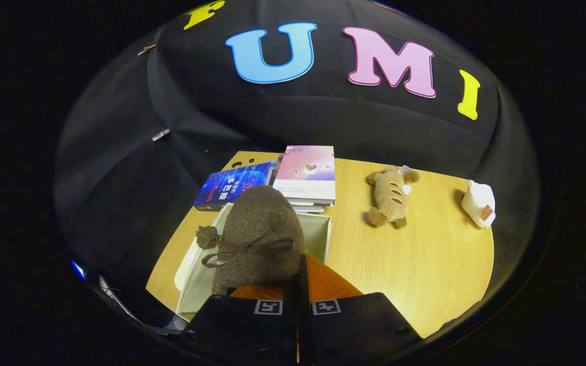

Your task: Open the storage box then place both shoes into the box .Put the left shoe in first, then the right shoe, with the right side of both shoes facing outward in a uniform manner.

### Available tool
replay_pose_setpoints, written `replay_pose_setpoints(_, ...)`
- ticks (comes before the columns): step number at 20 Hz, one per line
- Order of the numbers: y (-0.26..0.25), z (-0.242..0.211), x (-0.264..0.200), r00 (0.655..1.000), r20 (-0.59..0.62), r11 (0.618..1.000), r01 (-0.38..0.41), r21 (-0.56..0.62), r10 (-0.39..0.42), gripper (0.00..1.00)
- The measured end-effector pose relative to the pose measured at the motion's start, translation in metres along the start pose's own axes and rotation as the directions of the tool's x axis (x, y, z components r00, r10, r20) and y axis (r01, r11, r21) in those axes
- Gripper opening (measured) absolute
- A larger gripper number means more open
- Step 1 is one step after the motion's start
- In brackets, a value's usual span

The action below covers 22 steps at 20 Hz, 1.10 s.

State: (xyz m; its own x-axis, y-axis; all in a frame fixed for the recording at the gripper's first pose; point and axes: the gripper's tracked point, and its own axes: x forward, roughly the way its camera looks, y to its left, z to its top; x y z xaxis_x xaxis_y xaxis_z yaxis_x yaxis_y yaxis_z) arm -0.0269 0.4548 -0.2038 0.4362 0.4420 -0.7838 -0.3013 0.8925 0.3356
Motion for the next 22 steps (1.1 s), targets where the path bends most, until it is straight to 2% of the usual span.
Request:
replay_pose_setpoints(5, -0.013, -0.035, 0.036, 0.991, -0.078, 0.993, 0.108, -0.048, -0.112, 0.07)
replay_pose_setpoints(9, -0.007, -0.045, 0.044, 0.983, -0.108, 0.989, 0.142, -0.046, -0.146, 0.07)
replay_pose_setpoints(13, 0.010, -0.063, 0.045, 0.982, -0.150, 0.992, 0.105, -0.064, -0.114, 0.27)
replay_pose_setpoints(17, 0.030, -0.069, 0.039, 0.989, -0.135, 0.987, 0.036, -0.154, -0.057, 0.72)
replay_pose_setpoints(20, 0.029, -0.061, 0.033, 0.994, -0.089, 0.982, 0.046, -0.182, -0.063, 0.97)
replay_pose_setpoints(22, 0.025, -0.056, 0.028, 0.996, -0.065, 0.980, 0.049, -0.191, -0.062, 0.98)
